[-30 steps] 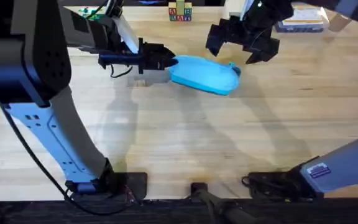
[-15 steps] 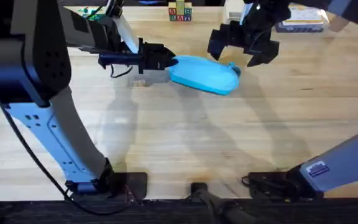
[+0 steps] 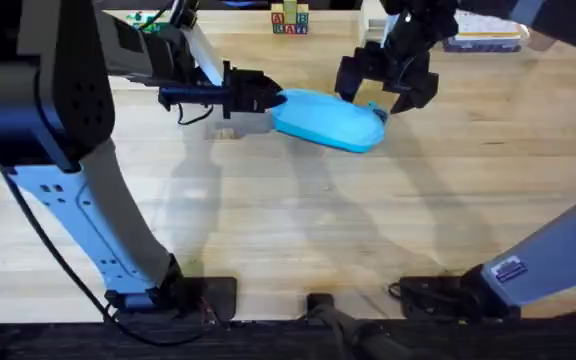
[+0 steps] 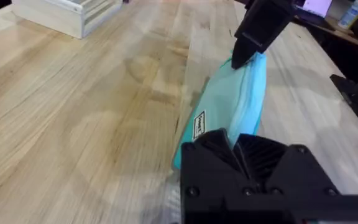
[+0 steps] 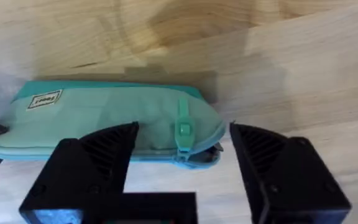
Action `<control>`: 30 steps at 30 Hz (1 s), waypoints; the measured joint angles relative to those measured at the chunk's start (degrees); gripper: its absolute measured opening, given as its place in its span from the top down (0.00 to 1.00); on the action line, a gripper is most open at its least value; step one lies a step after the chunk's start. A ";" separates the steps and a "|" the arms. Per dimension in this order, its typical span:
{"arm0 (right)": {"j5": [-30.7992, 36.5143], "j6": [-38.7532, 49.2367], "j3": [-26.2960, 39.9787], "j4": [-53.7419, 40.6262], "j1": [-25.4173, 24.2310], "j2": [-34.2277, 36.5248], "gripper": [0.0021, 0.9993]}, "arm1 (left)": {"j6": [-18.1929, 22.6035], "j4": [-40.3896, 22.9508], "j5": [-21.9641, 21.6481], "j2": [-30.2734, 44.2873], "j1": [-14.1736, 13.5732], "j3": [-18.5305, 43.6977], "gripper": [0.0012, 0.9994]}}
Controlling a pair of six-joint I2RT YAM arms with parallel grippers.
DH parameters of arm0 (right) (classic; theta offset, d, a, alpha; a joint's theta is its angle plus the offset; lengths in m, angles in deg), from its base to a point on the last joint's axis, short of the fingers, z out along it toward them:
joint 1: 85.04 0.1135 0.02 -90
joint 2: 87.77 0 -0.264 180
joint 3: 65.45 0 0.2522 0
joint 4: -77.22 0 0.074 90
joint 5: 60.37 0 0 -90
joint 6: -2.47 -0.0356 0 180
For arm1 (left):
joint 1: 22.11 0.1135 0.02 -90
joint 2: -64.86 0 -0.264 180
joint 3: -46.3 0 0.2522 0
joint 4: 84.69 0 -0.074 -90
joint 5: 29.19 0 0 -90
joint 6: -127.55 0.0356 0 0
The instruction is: Unzip the bag, pick up the pens from the table one at a time and place them inside, then zip the bag closed.
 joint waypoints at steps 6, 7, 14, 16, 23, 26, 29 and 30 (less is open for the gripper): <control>-0.18 0.00 0.00 -1.72 0.00 0.00 0.34 | 0.00 -0.01 0.02 0.01 0.00 0.00 0.96; -0.18 0.00 0.00 -1.98 0.00 0.00 0.35 | 0.00 -0.01 0.02 0.00 0.00 0.00 0.96; -0.18 0.01 0.00 -2.69 0.00 -0.31 0.41 | 0.00 -0.01 0.02 0.00 0.00 0.00 0.96; -0.17 0.01 0.02 -2.92 0.00 -0.64 0.45 | 0.00 -0.01 0.02 0.00 0.00 0.00 0.96; -0.16 0.04 0.02 -3.13 0.00 -1.25 0.62 | 0.00 -0.01 0.02 0.00 0.00 0.00 0.96; -0.16 0.17 0.02 -3.19 -0.02 -1.25 0.72 | 0.00 -0.01 0.02 0.00 0.00 0.00 0.96; -0.16 0.19 0.02 -3.24 -0.02 -1.25 0.92 | 0.00 -0.01 0.02 0.00 0.00 0.00 0.96; -0.18 0.21 0.02 -3.22 0.00 -1.25 0.95 | 0.00 -0.01 0.02 0.00 0.00 0.00 0.96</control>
